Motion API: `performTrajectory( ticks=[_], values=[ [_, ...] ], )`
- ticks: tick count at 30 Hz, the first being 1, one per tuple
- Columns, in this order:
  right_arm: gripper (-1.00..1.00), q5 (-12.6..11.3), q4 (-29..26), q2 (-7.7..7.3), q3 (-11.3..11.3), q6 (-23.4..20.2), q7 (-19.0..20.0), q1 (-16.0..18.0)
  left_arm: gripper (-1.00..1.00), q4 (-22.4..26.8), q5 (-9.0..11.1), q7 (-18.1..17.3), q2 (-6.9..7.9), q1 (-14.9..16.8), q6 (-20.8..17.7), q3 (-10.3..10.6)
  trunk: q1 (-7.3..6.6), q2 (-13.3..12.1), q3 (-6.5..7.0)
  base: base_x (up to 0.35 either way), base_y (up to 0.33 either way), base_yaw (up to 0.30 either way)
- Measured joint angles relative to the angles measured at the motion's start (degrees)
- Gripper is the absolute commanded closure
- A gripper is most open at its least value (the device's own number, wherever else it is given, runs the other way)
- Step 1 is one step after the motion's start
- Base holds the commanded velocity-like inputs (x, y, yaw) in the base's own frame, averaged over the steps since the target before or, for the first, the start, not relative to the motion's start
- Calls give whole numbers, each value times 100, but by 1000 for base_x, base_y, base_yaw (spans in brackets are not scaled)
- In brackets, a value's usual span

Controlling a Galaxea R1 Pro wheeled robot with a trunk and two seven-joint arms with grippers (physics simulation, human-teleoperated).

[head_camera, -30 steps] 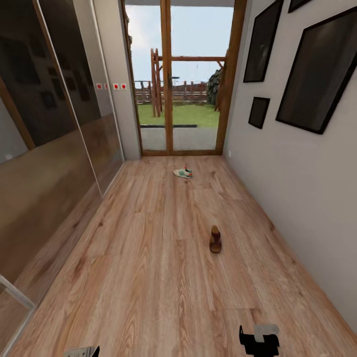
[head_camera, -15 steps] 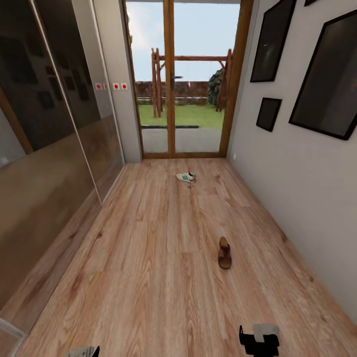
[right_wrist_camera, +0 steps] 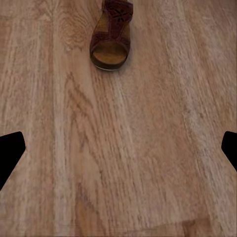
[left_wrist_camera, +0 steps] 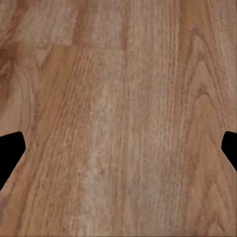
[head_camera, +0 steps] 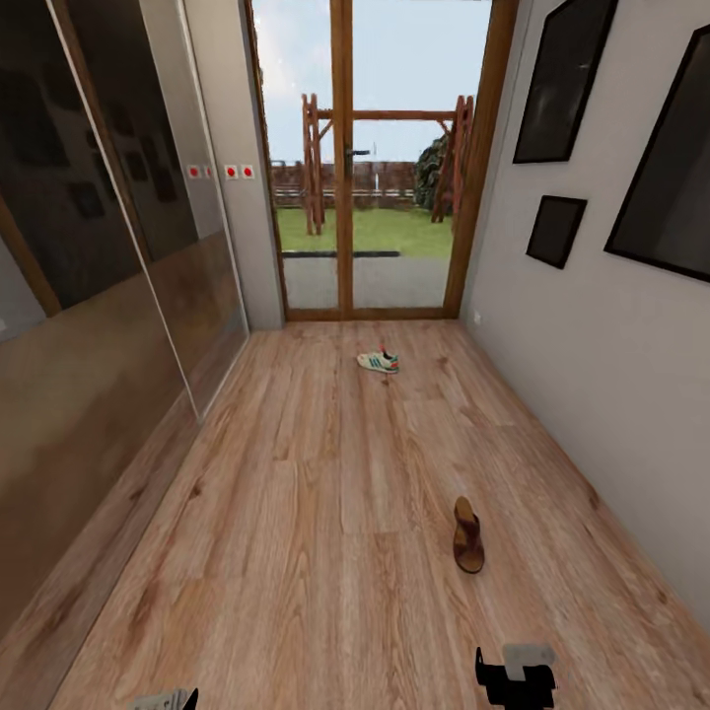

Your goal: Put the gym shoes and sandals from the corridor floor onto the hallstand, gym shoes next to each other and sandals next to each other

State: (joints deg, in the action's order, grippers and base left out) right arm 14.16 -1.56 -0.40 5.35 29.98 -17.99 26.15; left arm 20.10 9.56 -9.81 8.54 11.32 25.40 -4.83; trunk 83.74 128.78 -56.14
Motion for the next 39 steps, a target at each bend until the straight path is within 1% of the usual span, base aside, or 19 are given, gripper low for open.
performTrajectory(
  ticks=[10, 17, 24, 39],
  values=[
    [-100, -8, 0, 9, -2, 0, 0, 0, -100, 0, 0, 0, 0, 1, -4, 0, 0, 0, 0, 334, 118, 13],
    [-100, -12, 2, 13, -2, 0, 0, 1, -100, 2, 1, 0, 0, -2, -2, 0, 0, 0, 0, 334, 99, 180],
    [-100, -20, 1, 13, 0, 1, -5, 1, -100, 0, 2, 1, 0, 2, 2, 2, 0, 0, 0, 334, 29, 127],
    [-100, -20, 0, -6, 7, 1, -4, 0, -100, -1, 2, 1, 3, 0, 3, 2, 0, 0, 0, 334, 3, 15]
  ],
)
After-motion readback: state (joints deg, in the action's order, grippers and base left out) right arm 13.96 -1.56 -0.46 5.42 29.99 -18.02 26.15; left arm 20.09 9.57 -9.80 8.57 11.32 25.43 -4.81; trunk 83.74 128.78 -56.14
